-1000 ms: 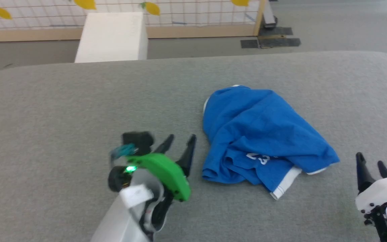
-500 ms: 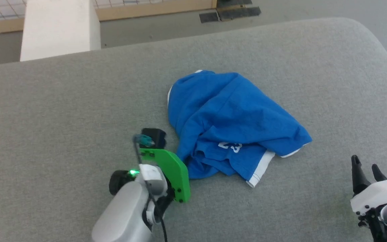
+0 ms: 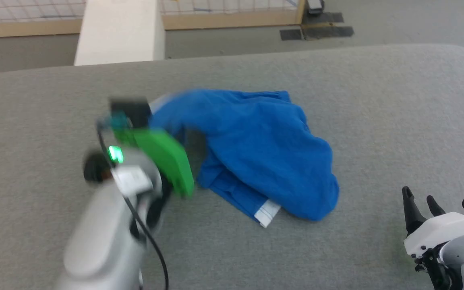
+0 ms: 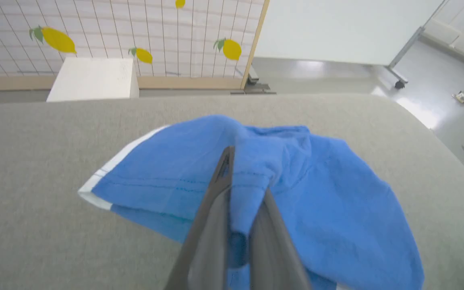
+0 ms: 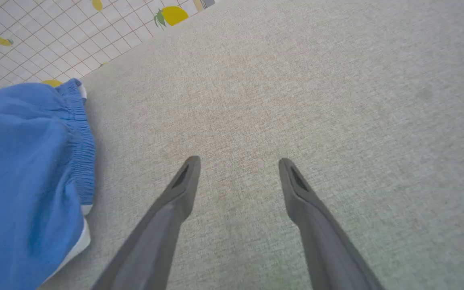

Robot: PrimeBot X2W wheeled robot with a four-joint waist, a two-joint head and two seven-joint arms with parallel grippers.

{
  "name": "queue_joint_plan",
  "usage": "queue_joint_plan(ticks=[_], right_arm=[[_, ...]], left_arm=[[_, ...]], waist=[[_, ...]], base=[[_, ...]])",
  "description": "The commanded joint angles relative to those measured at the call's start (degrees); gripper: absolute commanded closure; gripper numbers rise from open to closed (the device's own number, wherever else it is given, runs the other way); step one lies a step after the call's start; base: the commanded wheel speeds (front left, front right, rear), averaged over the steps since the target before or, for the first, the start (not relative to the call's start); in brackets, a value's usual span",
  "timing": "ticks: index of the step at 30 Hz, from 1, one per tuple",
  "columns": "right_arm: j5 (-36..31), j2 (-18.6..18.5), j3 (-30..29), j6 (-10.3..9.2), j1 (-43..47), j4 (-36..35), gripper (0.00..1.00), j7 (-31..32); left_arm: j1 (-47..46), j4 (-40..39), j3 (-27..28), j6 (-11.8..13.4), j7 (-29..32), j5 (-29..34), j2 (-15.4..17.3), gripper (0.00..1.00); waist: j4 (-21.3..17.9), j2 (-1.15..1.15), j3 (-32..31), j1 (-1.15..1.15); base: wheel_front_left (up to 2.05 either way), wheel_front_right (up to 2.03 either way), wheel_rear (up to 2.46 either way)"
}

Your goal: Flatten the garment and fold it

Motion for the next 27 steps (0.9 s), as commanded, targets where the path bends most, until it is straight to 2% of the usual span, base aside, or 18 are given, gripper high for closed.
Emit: queue_joint_plan(ticks=[1, 9, 10, 11, 16, 21, 23, 27], right_arm=[[-0.09, -0.02, 0.05, -0.09, -0.33, 0.22, 0.0, -0.41], [-0.35, -0.02, -0.65, -0.09, 1.98, 0.68, 0.0, -0.51], [-0.39, -0.02, -0.71, -0.09, 2.25, 0.68, 0.0, -0.43], [-0.41, -0.02, -0.71, -0.09, 2.41, 0.69, 0.0, -0.37], [-0.34, -0.02, -0.58, -0.09, 2.82, 0.18, 0.0, 0.02], [-1.02, -0.02, -0.59, -0.09, 1.24, -2.64, 0.0, 1.45], [-1.66, -0.02, -0.31, -0.09, -0.51, -4.37, 0.0, 2.87], [-4.21, -0.02, 3.01, -0.09, -6.43, -7.24, 0.0, 8.99]], left_arm=[[4.76, -0.32, -0.86, 0.73, 1.14, -0.26, 0.32, 1.0], [23.72, 0.39, -4.01, 4.63, 6.89, -2.89, 0.79, 1.0], [25.01, 0.42, -4.02, 4.78, 7.12, -3.61, 0.45, 0.8], [25.72, 0.29, -3.9, 4.86, 6.93, -3.99, 0.29, 0.0], [27.63, -2.86, -0.73, 5.22, 5.87, -7.74, -0.42, 0.0], [28.53, -10.3, 6.93, 4.47, 2.27, -15.35, -2.39, 0.0], [28.19, -12.64, 10.39, 4.25, -2.43, -15.34, -2.29, 0.0], [26.49, -13.13, 12.97, 3.63, -17.33, -5.92, -0.07, 0.0]], waist=[[2.42, 0.0, -2.08, 0.0], [4.85, 0.0, -3.96, 0.0], [5.17, 0.0, -4.11, 0.0], [5.34, 0.0, -4.27, 0.0], [6.36, 0.0, -5.15, 0.0], [7.4, 0.0, -5.26, 0.0], [7.86, 0.0, -4.92, 0.0], [8.72, 0.0, -3.51, 0.0]], base=[[0.0, 0.0, 0.0], [0.0, 0.0, 0.0], [0.0, 0.0, 0.0], [0.0, 0.0, 0.0], [0.0, 0.0, 0.0], [0.0, 0.0, 0.0], [0.0, 0.0, 0.0], [0.0, 0.0, 0.0]])
